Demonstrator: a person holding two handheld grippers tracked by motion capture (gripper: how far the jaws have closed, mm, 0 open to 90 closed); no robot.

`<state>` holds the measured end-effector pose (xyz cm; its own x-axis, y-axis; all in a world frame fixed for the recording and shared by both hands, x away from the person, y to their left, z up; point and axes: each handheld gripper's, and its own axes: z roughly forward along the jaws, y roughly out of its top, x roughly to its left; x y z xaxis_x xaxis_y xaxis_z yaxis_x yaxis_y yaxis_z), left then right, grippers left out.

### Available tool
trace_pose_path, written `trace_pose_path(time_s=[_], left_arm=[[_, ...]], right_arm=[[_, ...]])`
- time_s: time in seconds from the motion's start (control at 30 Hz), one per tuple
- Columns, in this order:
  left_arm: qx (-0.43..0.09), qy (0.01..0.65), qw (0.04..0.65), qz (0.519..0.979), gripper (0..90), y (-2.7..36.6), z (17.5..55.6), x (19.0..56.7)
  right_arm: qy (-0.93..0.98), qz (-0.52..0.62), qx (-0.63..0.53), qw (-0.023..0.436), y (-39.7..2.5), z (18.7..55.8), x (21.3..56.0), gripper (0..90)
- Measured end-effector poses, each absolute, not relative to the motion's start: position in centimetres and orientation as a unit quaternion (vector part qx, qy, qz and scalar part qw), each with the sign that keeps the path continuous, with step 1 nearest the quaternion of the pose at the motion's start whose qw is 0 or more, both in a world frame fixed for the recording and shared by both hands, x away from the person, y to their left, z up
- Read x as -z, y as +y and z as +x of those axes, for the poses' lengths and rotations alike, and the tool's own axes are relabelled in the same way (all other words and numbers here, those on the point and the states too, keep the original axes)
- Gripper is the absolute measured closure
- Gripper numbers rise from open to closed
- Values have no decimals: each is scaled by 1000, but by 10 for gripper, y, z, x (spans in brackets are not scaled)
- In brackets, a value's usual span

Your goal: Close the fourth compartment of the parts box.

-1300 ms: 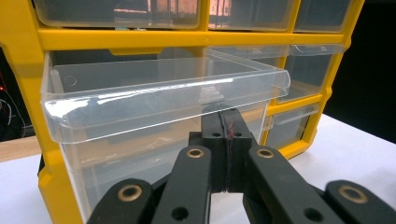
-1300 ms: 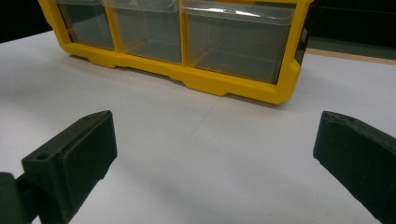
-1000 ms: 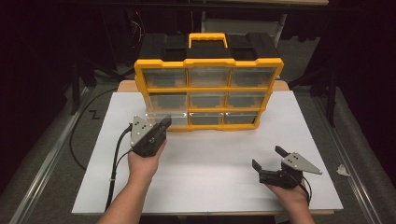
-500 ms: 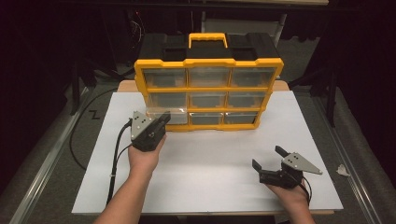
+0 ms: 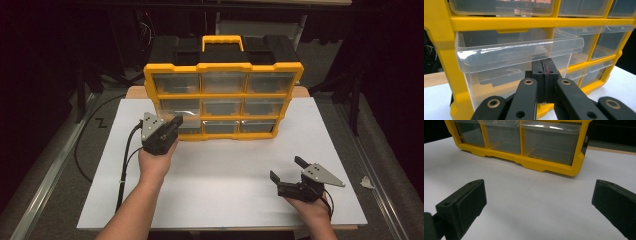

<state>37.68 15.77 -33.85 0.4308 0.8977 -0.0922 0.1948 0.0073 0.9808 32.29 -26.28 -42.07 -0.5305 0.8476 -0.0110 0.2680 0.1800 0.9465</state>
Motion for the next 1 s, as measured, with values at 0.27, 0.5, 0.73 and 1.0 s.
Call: trace_pose_path(time_s=[0.27, 0.5, 0.73, 1.0], left_arm=[[-310, 434, 561, 634, 898, 155, 385, 337], [-313, 437, 556, 634, 898, 154, 394, 336], [-317, 439, 554, 632, 898, 154, 401, 336], [-321, 447, 550, 628, 898, 155, 411, 336]], right_arm=[[713, 392, -507, 286, -263, 323, 421, 7], [712, 393, -507, 285, -263, 323, 421, 7], [712, 394, -507, 284, -264, 324, 421, 7], [713, 393, -506, 283, -263, 324, 422, 7]])
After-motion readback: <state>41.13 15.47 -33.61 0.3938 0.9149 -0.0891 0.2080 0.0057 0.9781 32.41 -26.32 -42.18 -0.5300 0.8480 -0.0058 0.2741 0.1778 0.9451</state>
